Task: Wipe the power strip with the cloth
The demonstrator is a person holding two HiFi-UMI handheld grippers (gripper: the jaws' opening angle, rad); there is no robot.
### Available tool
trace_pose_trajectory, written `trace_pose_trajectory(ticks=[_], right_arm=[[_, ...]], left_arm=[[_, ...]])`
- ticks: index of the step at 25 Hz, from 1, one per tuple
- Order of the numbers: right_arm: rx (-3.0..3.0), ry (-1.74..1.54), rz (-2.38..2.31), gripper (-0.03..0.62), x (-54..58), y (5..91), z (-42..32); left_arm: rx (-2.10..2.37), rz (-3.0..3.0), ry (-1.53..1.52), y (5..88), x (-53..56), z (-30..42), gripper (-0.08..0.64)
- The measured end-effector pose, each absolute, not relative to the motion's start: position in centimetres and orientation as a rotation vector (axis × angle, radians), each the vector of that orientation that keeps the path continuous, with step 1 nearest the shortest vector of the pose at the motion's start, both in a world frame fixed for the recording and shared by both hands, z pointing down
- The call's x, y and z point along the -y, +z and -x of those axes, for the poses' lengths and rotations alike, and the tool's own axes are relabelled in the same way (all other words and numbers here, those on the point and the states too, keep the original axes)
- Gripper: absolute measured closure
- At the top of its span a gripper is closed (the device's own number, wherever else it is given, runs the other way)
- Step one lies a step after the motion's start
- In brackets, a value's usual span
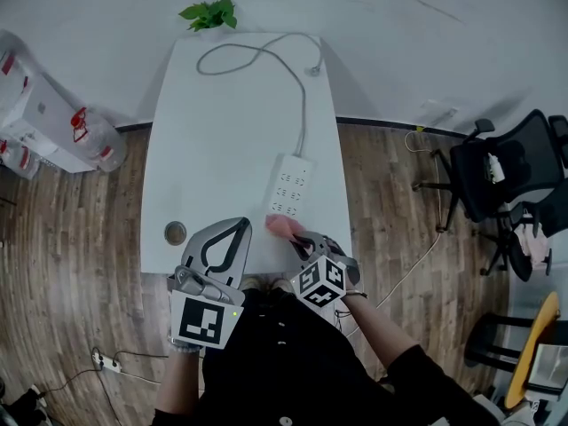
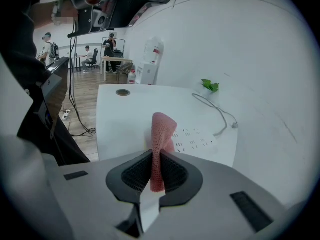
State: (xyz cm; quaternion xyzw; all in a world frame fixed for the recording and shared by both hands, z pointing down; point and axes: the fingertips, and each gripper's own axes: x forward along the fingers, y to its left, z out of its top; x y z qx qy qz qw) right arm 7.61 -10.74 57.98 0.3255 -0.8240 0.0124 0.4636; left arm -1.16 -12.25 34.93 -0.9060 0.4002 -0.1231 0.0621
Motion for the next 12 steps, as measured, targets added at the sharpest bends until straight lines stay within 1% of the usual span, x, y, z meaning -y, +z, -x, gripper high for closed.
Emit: trace_pose_trajectory(ticks=[12], right_arm=[[1.975, -0.06, -0.978, 0.532, 17.4, 53.5, -12.3]], left_arm=[[-1.234, 2.73, -0.378, 35.1, 12.9, 1.6, 0.546]])
